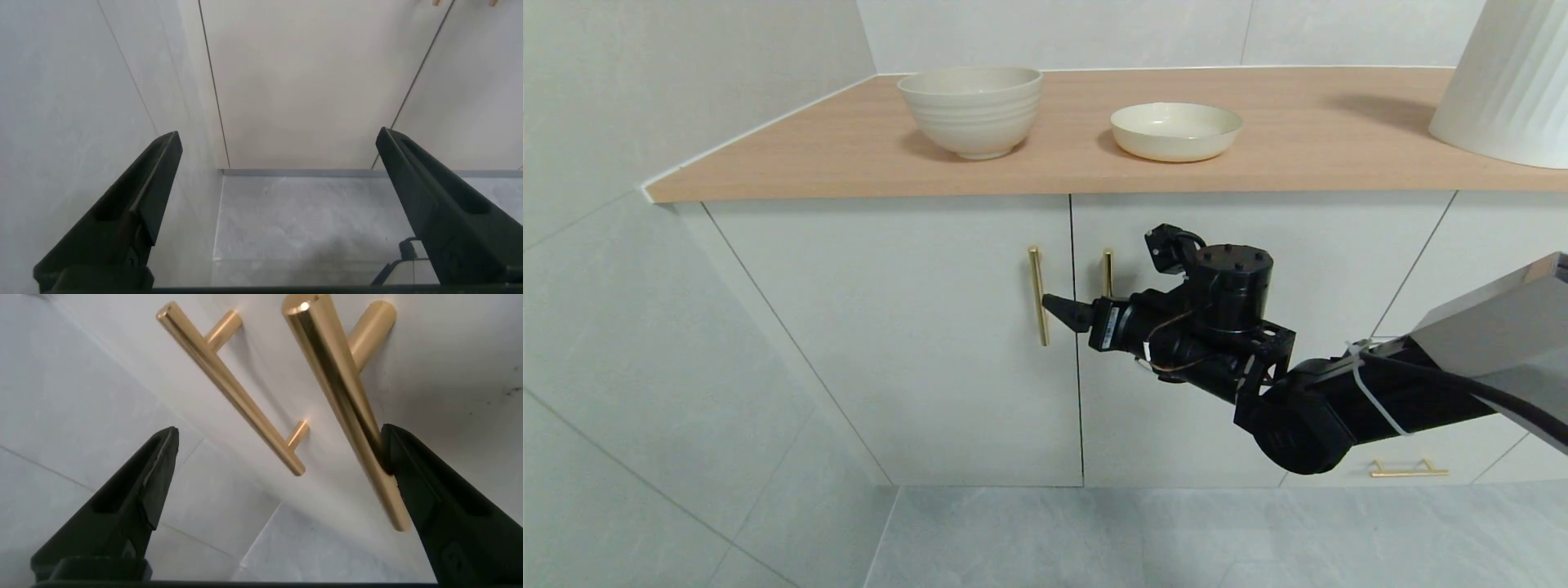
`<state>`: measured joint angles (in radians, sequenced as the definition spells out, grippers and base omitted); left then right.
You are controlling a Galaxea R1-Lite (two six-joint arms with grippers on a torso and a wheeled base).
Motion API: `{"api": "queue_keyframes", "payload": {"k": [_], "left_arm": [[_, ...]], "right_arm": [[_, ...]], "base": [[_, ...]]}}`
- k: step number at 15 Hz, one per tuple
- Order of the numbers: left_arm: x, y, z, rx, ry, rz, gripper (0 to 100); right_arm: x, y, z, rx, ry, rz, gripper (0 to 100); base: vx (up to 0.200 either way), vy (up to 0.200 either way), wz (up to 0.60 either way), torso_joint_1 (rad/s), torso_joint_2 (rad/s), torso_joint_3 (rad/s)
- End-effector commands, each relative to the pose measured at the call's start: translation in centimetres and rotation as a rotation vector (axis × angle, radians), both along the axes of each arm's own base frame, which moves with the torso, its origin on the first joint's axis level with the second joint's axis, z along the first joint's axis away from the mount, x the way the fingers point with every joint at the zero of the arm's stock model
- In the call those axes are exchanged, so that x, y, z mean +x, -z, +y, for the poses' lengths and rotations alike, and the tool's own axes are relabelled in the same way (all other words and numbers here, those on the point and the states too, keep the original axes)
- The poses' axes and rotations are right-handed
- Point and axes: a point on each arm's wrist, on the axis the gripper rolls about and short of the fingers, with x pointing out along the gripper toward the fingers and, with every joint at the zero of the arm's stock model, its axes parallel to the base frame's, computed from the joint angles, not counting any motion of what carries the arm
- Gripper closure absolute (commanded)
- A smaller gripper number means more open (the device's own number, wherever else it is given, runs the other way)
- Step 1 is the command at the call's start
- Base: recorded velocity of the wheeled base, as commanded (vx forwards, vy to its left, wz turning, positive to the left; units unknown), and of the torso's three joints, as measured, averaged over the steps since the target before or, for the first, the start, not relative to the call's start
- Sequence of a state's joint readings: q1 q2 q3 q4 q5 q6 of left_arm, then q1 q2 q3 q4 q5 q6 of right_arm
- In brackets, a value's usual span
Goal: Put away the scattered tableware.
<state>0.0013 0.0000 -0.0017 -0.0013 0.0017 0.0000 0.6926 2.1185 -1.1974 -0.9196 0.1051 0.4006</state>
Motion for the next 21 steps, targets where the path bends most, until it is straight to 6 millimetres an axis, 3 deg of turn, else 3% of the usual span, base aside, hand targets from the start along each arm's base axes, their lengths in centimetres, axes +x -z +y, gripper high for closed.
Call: {"api": "queue_keyframes", "payload": {"k": [1, 5, 10, 15, 21], "left_arm": [[0.0, 0.0, 0.0, 0.000, -0.002, 0.000, 0], [0.0, 0.0, 0.0, 0.000, -0.002, 0.000, 0], [0.0, 0.0, 0.0, 0.000, 0.000, 0.000, 0], [0.0, 0.0, 0.0, 0.000, -0.002, 0.000, 0], [0.0, 0.0, 0.0, 0.000, -0.002, 0.000, 0]], "right_arm": [[-0.3, 0.0, -0.1, -0.004, -0.011, 0.007, 0], [-1.4, -0.4, -0.9, -0.012, -0.054, 0.018, 0], [-5.3, -2.0, -3.2, -0.018, -0.205, 0.031, 0], [-8.4, -1.6, -2.6, -0.040, -0.299, 0.057, 0], [-11.6, -2.0, -3.5, -0.044, -0.367, 0.057, 0]], "base": [[0.000, 0.000, 0.00, 0.000, 0.00, 0.000], [0.000, 0.000, 0.00, 0.000, 0.00, 0.000], [0.000, 0.000, 0.00, 0.000, 0.00, 0.000], [0.000, 0.000, 0.00, 0.000, 0.00, 0.000], [0.000, 0.000, 0.00, 0.000, 0.00, 0.000]]}}
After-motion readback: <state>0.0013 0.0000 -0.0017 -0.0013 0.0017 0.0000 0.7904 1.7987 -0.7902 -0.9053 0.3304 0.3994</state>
